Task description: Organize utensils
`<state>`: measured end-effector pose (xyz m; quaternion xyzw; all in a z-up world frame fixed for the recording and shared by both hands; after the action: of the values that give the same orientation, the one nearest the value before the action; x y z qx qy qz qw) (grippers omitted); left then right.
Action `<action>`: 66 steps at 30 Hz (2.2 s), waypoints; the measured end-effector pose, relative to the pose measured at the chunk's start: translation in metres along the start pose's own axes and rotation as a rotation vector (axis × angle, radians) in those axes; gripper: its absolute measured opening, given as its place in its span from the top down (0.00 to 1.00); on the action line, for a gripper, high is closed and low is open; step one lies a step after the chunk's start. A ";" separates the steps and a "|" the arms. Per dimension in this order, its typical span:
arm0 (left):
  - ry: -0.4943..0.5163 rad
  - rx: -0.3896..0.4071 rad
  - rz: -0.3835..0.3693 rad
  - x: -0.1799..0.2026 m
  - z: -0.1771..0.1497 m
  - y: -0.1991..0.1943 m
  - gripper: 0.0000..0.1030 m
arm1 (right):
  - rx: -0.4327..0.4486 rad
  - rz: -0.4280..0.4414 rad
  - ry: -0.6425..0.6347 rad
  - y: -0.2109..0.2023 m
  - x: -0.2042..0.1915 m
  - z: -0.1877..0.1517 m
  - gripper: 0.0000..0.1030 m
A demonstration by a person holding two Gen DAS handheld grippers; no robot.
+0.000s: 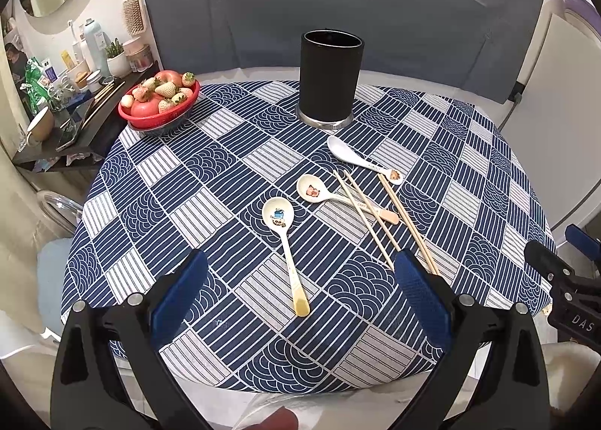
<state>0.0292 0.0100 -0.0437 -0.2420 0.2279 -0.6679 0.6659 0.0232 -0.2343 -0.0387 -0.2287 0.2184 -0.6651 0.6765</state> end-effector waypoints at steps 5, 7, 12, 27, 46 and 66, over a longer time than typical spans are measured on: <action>-0.002 -0.001 -0.002 -0.001 -0.001 0.000 0.06 | -0.004 0.003 -0.008 0.000 -0.002 0.000 0.07; -0.003 -0.002 -0.009 0.000 -0.001 0.000 0.06 | -0.005 0.002 -0.011 0.000 -0.004 0.000 0.07; -0.007 -0.001 -0.018 -0.001 -0.001 0.001 0.06 | -0.006 -0.002 -0.016 -0.002 -0.004 -0.001 0.07; -0.001 -0.037 -0.031 -0.001 -0.008 0.007 0.06 | -0.021 -0.018 -0.022 -0.002 -0.003 -0.004 0.07; -0.047 -0.124 -0.058 0.001 -0.014 0.028 0.06 | -0.106 0.002 0.037 0.017 0.010 -0.012 0.07; -0.078 -0.263 -0.067 0.006 -0.023 0.067 0.06 | -0.260 0.040 0.097 0.061 0.023 -0.031 0.07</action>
<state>0.0669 0.0026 -0.1037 -0.3602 0.2792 -0.6445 0.6140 0.0539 -0.2570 -0.0997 -0.2776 0.3397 -0.6280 0.6428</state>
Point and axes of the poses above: each gripper's, at about its wrist camera, not at the fingertips, and y roughly the way its jaws point, x to its right, z to its top, the point moved 5 cm from there along y, roughly the way its jaws point, and after that the axes turned 15 degrees about x, right-handed, at the moved point
